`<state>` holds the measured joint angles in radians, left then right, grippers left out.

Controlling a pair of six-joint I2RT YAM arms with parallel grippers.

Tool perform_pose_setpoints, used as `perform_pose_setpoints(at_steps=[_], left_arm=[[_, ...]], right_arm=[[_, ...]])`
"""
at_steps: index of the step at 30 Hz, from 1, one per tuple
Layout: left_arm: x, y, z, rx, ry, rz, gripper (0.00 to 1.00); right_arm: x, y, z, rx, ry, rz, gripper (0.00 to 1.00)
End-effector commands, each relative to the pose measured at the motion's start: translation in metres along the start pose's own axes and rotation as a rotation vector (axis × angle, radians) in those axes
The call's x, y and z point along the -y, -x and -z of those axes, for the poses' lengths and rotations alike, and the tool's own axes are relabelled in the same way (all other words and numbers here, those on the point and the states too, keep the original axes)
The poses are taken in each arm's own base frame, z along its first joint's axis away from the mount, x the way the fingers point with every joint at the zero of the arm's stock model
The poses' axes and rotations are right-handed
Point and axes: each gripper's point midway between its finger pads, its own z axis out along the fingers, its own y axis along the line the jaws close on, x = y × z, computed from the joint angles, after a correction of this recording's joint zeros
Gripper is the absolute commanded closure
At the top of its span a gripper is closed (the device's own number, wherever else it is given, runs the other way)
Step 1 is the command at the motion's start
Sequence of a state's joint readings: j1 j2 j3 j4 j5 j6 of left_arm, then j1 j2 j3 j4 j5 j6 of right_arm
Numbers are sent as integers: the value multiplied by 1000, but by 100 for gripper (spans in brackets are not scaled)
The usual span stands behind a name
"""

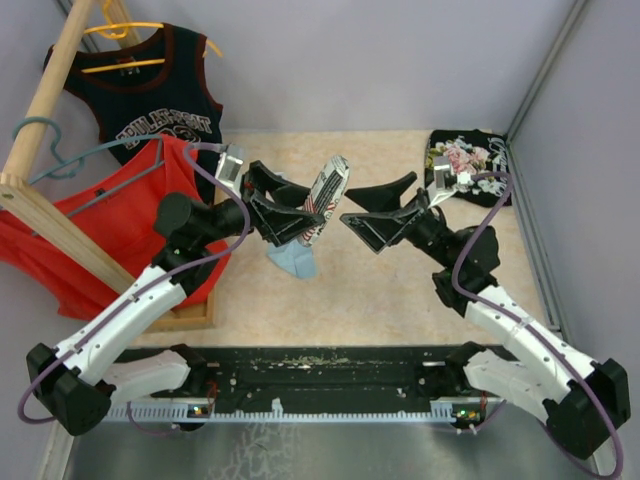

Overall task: Organize the sunglasses
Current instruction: Pick up the sunglasses case at the center of the board.

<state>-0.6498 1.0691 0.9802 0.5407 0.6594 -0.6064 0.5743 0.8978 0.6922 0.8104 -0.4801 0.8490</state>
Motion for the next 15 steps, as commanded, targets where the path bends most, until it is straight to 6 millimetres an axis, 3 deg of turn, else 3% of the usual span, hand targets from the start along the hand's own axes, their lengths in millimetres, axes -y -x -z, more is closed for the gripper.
perform_pose_setpoints(at_steps=[1, 12, 15], left_arm=[[14, 14, 3, 38, -37, -49, 100], [13, 10, 2, 16, -42, -39, 100], [17, 11, 1, 14, -65, -41, 100]], right_arm=[[-41, 38, -18, 125, 131, 85, 11], [-40, 29, -29, 97, 156, 63, 11], [-38, 28, -33, 91, 153, 58, 15]])
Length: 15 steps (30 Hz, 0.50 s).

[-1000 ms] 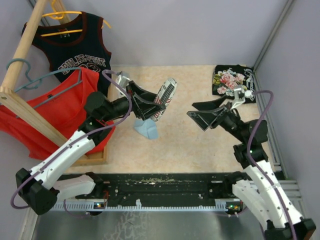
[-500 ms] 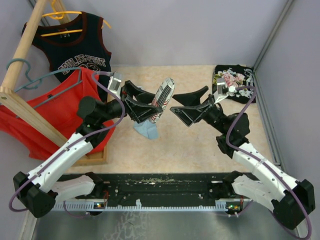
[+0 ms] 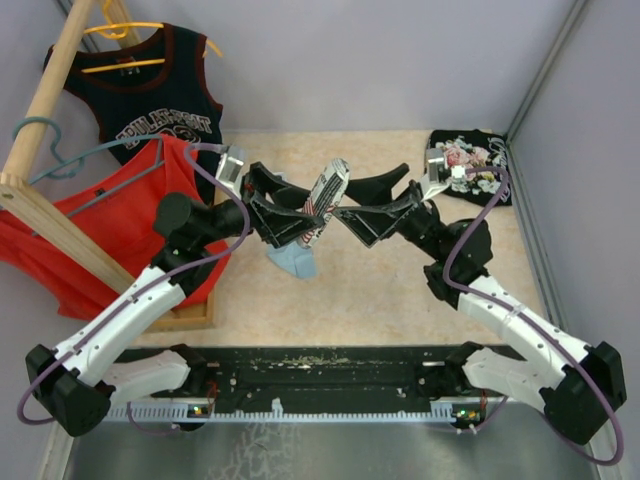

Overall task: Organize the sunglasses
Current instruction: Pick up the sunglasses case at the center of the board.

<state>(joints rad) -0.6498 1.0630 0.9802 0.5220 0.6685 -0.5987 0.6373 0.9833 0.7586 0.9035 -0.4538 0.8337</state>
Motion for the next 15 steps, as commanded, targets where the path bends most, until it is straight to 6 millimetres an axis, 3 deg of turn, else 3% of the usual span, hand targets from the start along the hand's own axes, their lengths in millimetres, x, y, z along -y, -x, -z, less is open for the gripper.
perform_pose_setpoints(at_steps=[1, 15], left_arm=[[18, 14, -1, 26, -72, -41, 100], [28, 19, -2, 37, -129, -24, 100]], right_arm=[[-21, 21, -13, 49, 79, 43, 17], [-37, 12, -18, 6, 200, -10, 21]])
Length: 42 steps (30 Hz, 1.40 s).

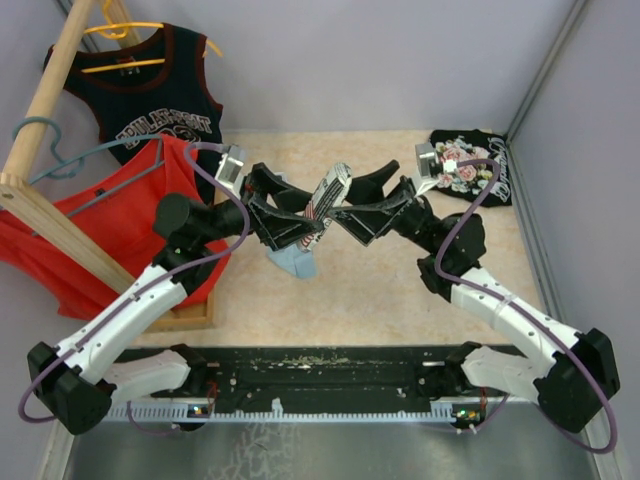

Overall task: Organize the sunglasses
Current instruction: Pick up the sunglasses case at the center of the board.

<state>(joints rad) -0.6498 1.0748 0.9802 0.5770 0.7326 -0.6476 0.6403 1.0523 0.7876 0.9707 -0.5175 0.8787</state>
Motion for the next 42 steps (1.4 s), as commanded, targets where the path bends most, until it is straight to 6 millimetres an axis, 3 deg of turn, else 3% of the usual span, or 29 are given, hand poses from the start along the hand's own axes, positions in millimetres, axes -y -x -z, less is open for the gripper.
perform_pose_setpoints(at_steps=[1, 20, 23, 26, 29, 31, 38, 42], left_arm=[[17, 20, -3, 50, -59, -46, 100], [17, 27, 0, 81, -30, -56, 100], [16, 28, 0, 77, -18, -65, 100], [11, 26, 1, 58, 12, -79, 86], [4, 24, 2, 36, 51, -96, 65], [-2, 22, 2, 16, 84, -110, 57], [-32, 13, 7, -50, 219, -163, 50], [-36, 15, 10, -52, 253, -190, 50]], right_arm=[[-35, 18, -11, 32, 145, 23, 21], [-38, 14, -7, 26, 150, 3, 48], [-39, 14, -7, 25, 153, 4, 62], [-38, 15, -6, 22, 145, 2, 78], [-38, 14, -6, 13, 134, 3, 86], [-40, 15, -5, 9, 126, 8, 91], [-40, 15, -4, -6, 106, 7, 98], [-43, 14, -3, -23, 117, 5, 100]])
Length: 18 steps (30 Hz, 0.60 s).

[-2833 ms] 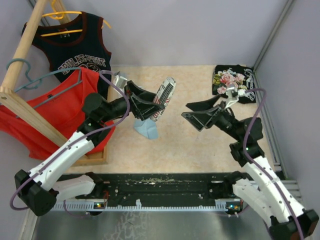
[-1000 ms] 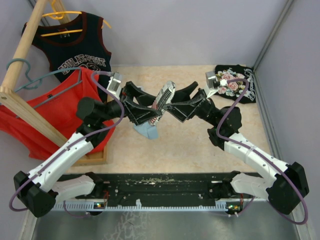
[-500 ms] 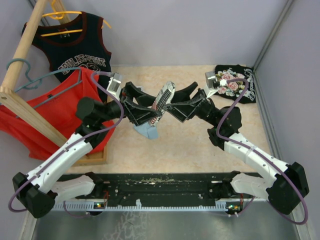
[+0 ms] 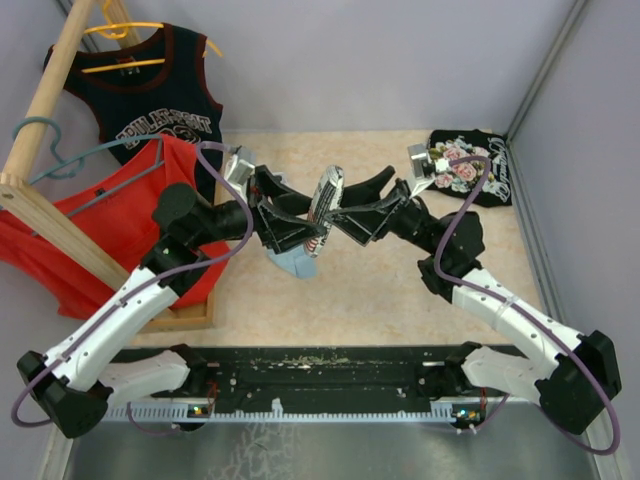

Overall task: Organize the sunglasses
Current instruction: Pick up the sunglasses case at the center of the board.

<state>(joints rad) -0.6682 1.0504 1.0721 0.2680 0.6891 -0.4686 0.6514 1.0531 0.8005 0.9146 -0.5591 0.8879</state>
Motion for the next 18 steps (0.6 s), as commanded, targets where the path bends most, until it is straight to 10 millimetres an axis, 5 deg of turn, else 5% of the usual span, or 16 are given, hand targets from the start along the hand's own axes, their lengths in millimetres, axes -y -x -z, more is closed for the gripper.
perform_pose_setpoints(at_steps=[1, 18], left_arm=[[-29, 22, 7, 53, 171, -141, 50], [-41, 42, 33, 82, 287, -195, 44]], right_arm=[[-42, 24, -2, 32, 112, 46, 100], [-40, 15, 3, -22, 86, 57, 100]])
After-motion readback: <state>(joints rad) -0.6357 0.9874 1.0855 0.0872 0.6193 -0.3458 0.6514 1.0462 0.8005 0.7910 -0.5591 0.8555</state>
